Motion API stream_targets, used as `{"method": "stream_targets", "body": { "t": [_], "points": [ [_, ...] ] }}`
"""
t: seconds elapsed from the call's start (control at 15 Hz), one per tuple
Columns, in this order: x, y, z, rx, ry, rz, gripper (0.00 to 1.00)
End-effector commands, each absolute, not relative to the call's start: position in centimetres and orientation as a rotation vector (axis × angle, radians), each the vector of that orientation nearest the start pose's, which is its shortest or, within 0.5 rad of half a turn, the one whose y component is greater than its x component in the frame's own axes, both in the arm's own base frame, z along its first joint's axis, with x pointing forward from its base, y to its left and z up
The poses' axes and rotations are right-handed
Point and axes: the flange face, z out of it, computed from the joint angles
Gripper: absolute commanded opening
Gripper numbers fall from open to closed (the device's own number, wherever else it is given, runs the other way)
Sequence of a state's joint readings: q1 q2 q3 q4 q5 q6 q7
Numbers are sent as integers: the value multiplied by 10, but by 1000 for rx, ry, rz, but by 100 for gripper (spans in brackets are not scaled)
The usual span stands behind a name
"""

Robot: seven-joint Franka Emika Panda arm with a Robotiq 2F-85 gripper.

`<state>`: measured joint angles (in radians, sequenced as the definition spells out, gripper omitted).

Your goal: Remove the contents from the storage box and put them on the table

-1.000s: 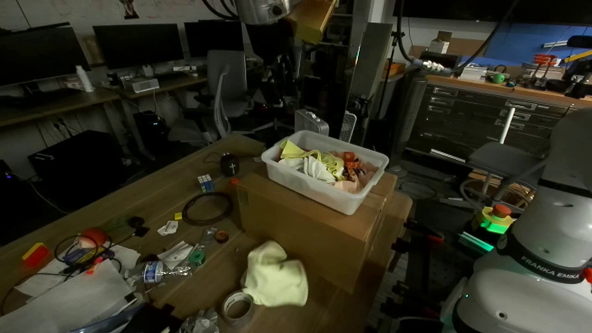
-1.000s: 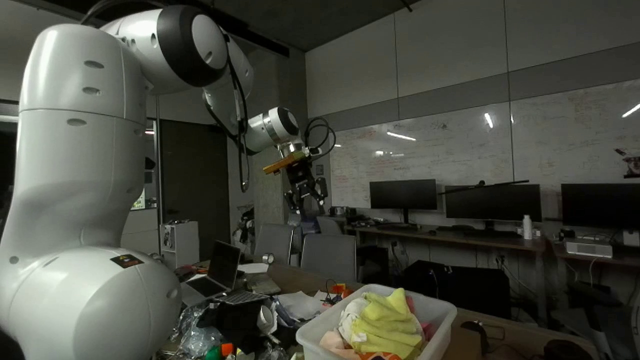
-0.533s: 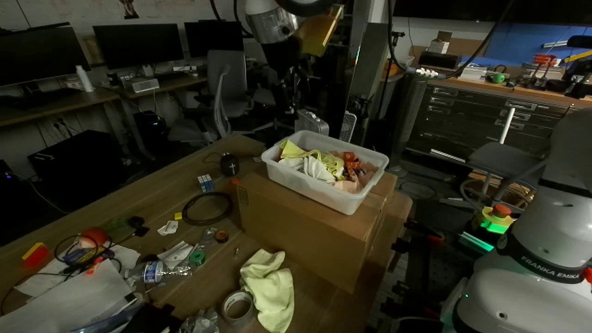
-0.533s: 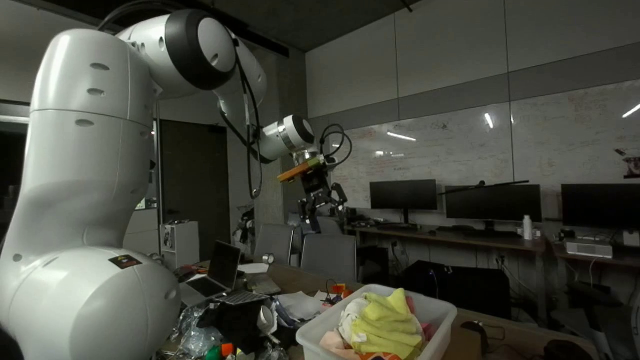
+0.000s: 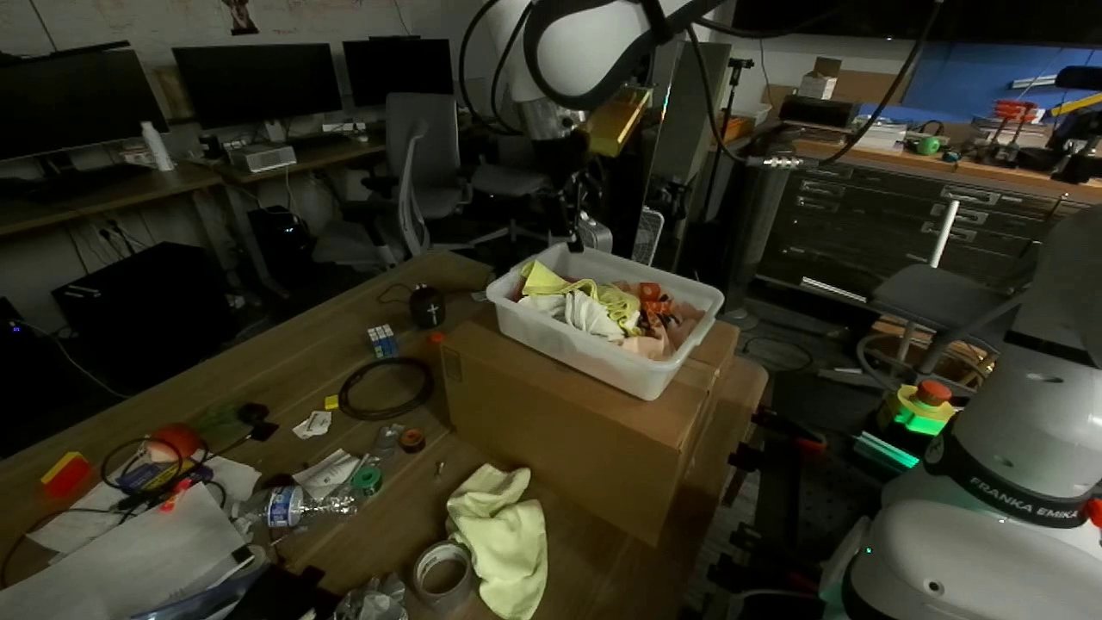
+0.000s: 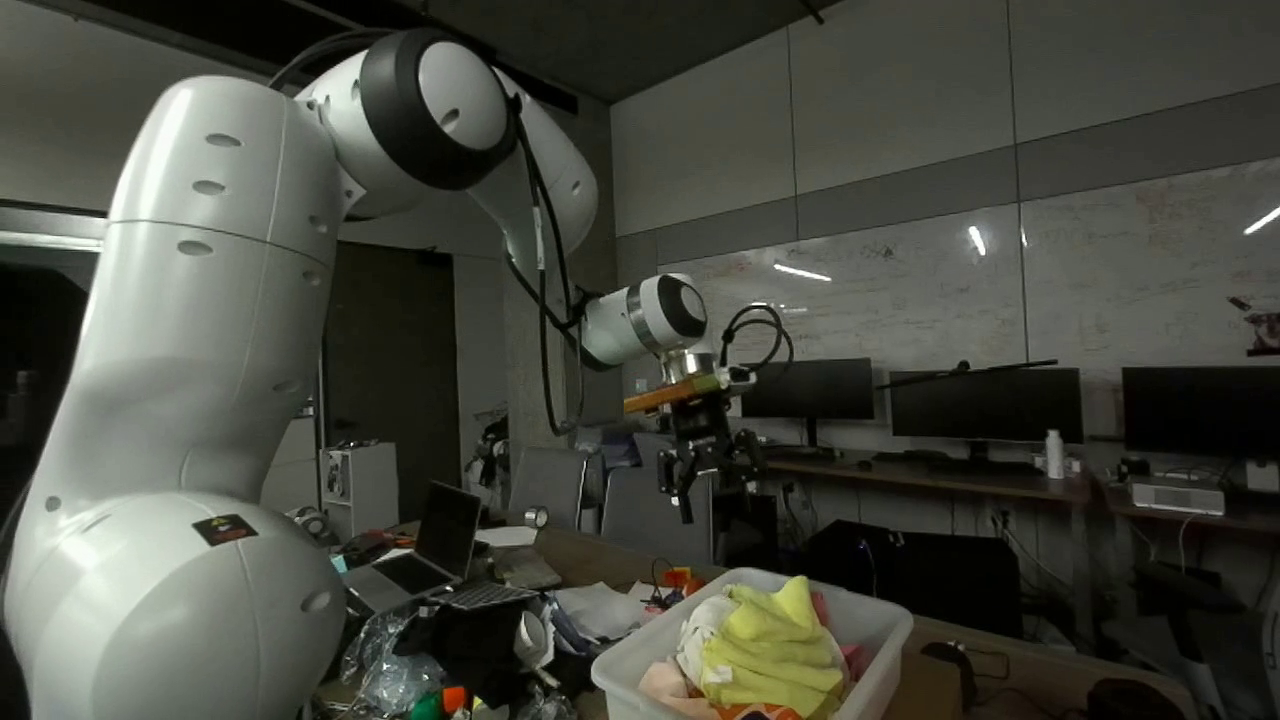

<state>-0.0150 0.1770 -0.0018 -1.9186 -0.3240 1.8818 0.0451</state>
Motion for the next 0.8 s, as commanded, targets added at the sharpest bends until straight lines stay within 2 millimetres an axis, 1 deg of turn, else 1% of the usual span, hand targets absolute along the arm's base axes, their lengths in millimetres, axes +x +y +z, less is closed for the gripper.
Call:
{"method": "stream_targets", "body": {
  "t": [0.0,0.13,0.33,0.73],
  "points": [
    [579,-44,365,-3364,-219,302,100],
    [582,-45,350,-3341,-291,283,100],
    [587,-49,335,-3309,-380,262,100],
    [590,-68,314,-3282,-485,293,100]
  ]
}}
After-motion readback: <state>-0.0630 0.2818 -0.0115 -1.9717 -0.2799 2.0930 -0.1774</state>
